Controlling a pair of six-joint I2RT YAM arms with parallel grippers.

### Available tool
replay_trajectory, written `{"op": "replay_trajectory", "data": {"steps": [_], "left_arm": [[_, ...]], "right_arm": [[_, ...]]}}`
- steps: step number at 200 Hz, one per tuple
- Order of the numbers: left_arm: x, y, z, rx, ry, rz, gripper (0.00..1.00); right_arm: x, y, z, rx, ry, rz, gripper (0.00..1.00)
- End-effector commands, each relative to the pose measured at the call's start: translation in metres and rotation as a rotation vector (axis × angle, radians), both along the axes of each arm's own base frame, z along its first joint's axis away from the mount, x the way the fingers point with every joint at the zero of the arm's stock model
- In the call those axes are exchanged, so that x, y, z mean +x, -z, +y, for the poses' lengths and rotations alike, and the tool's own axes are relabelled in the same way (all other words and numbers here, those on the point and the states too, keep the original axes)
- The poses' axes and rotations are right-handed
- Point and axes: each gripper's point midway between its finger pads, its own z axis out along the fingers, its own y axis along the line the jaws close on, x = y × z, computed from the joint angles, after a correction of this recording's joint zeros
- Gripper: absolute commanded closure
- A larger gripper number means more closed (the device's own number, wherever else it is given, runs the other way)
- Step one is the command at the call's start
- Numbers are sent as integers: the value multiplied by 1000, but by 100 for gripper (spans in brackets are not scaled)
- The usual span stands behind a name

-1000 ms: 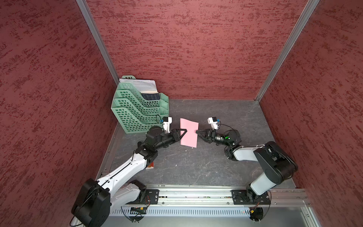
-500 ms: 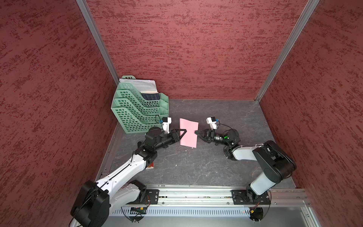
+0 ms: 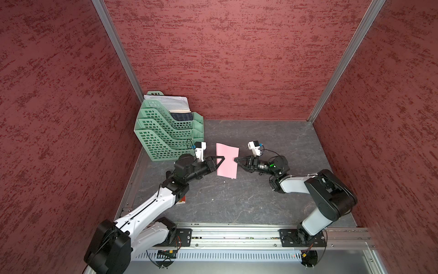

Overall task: Fold the square paper along the opposite sides
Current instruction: Pick up the paper from the center of the board.

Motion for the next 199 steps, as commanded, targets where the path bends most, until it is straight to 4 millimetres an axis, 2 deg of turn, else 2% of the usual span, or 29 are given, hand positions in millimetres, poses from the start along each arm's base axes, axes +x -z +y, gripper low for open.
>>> {"op": "replay_trajectory", "data": {"steps": [1, 26, 45, 67, 75, 87, 109, 118, 123, 125, 131, 164, 199], "left_arm": [[-1, -2, 4, 10, -12, -27, 73], [-1, -2, 4, 14, -12, -27, 73], [0, 0, 5, 19, -16, -23, 73], [0, 0, 6, 25, -18, -30, 71], [1, -2, 6, 30, -9, -39, 63], [4, -8, 11, 38, 5, -58, 45], [11, -34, 24, -33, 77, -117, 17], [14, -42, 29, -62, 112, -130, 10], [15, -47, 31, -75, 130, -135, 7], [15, -48, 32, -79, 137, -138, 6], [15, -53, 33, -96, 159, -150, 4], [1, -76, 22, -167, 318, -239, 1], [-8, -74, 12, -177, 392, -249, 2]], "right_arm": [[-7, -5, 4, 13, -37, -33, 74], [-7, -5, 5, 12, -42, -30, 85], [-8, -6, 5, 14, -43, -31, 100], [-7, -14, 4, 22, -42, -52, 100], [-7, -18, 2, 21, -45, -64, 100], [-5, -23, -2, 6, -55, -83, 100], [-4, -36, -11, -61, -75, -135, 100], [-6, -43, -13, -93, -85, -163, 100], [-5, -40, -13, -119, -93, -158, 100], [-9, -48, -14, -119, -94, -181, 100], [-11, -55, -16, -135, -99, -204, 100], [-17, -77, -21, -179, -114, -263, 100], [-21, -95, -22, -167, -133, -292, 100]]}}
